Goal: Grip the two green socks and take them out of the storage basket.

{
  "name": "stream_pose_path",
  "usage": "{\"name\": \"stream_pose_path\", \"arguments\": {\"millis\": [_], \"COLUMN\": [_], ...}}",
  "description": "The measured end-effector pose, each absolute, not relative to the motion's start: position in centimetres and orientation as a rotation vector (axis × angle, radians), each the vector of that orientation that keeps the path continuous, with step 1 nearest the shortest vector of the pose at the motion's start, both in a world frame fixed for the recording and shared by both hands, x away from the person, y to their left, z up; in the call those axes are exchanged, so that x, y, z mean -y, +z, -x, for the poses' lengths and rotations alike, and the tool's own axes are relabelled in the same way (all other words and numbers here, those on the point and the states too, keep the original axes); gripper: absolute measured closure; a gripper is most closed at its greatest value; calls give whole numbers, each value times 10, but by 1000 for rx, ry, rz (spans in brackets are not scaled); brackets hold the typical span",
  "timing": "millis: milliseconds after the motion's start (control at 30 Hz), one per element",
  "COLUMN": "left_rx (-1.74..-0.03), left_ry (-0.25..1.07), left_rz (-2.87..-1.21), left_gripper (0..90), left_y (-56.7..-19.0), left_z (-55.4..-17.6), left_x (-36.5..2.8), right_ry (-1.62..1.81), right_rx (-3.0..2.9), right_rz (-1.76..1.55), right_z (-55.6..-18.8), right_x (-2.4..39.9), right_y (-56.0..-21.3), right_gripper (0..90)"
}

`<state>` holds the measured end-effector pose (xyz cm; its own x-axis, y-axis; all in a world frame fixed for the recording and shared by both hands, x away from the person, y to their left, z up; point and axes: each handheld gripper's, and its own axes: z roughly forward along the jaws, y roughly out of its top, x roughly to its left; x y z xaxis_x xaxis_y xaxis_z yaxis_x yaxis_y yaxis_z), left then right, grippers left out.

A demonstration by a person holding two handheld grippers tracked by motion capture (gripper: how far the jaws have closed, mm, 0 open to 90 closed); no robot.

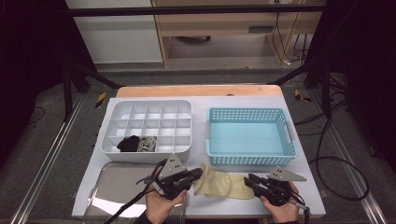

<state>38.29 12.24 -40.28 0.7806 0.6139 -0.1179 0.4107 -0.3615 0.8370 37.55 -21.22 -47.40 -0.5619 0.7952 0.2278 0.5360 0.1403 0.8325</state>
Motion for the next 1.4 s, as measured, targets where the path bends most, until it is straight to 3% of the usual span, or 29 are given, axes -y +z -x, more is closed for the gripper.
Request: {"name": "stream_pose_path", "arguments": {"millis": [333,567,900,1067,1100,1133,1233,1400], "left_rx": [-890,-923,-956,-960,-964,-964,-963,-957], "left_ry": [313,351,356,348,348,345,349,348], "left_rz": [-2153,-2175,-2166,-2172,-2170,-2160,-2144,-2094], "left_gripper": [859,859,859,859,859,859,859,860], "left_y": [-443,-450,-451,-455,-455,-454,-452,-443], "left_z": [-386,-388,-388,-389,-389,-389,-389,-389], "left_x": [-147,-156,-173,-173,-173,-173,-174,-178], "right_ry": [1398,1392,1364,1296,1290,1279,1290,1381], "right_rx": [-2219,-2241,-2267,-2301,-2310,-2312,-2312,-2250], "right_rz": [-1268,-1263,-1267,-1261,-1246,-1248,-1243,-1233], "right_z": [-384,-392,-404,-407,-406,-406,-405,-401], "right_x": [172,157,130,125,125,126,128,137], "right_y": [-478,-480,-483,-489,-491,-490,-490,-480], "right_gripper": [637,574,560,632,677,779,878,884]}}
